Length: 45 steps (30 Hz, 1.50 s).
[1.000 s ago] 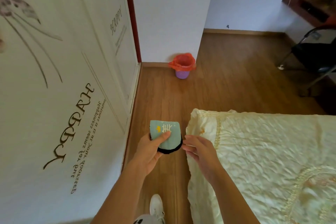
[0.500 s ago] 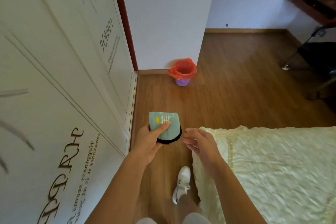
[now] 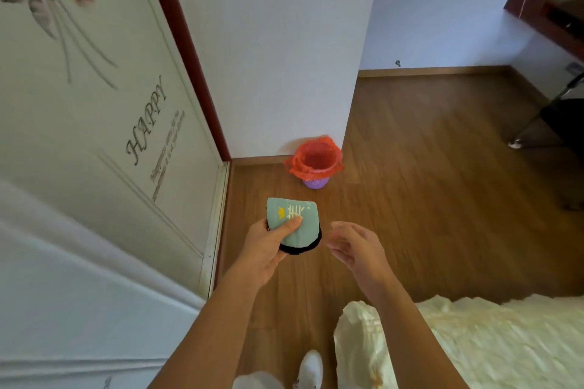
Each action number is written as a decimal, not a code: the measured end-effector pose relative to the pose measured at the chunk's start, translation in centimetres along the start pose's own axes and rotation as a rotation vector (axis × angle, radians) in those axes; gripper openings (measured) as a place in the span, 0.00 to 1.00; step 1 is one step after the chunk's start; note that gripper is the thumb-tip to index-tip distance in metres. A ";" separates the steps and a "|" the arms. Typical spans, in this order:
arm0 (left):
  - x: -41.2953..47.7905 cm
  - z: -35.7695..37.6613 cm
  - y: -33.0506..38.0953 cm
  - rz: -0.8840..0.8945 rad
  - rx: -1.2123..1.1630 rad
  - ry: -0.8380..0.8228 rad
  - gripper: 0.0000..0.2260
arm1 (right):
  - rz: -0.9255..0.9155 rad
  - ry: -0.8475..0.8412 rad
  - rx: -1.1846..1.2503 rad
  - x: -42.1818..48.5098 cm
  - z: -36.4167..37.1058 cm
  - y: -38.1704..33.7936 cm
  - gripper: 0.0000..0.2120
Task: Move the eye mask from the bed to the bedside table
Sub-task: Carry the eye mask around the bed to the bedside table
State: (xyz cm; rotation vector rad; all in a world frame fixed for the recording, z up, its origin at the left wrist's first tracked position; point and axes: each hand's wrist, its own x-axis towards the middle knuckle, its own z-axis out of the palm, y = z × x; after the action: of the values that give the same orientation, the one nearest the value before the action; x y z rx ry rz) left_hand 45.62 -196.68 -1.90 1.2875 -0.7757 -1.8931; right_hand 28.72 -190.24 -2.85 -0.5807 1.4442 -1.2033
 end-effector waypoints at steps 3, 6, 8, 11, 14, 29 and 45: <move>3.7 2.6 1.6 -0.022 -0.009 -0.018 0.14 | 0.011 0.010 0.017 3.7 -1.0 -2.2 0.09; 7.5 4.9 2.9 -0.041 0.001 -0.034 0.15 | 0.017 0.044 0.033 7.1 -2.1 -3.9 0.10; 10.1 6.4 3.8 -0.046 0.018 -0.055 0.14 | 0.019 0.083 0.061 9.5 -3.0 -4.9 0.09; 14.3 8.8 5.0 -0.067 0.049 -0.096 0.14 | 0.021 0.128 0.100 13.0 -4.6 -6.1 0.09; 19.0 11.5 6.4 -0.085 0.086 -0.145 0.12 | 0.019 0.203 0.117 16.8 -6.3 -7.2 0.08; 41.2 31.2 13.1 -0.292 0.360 -0.533 0.15 | 0.003 0.704 0.269 31.8 -15.3 -17.0 0.08; 40.6 61.8 0.7 -0.430 0.723 -0.925 0.15 | -0.140 1.114 0.535 28.8 -40.7 -17.6 0.14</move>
State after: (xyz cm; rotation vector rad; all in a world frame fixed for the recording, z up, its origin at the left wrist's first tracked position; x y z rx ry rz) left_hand -22.72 -224.95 -2.34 0.9355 -1.9072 -2.7311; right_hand -21.28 -207.27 -4.79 0.4702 1.8353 -2.0907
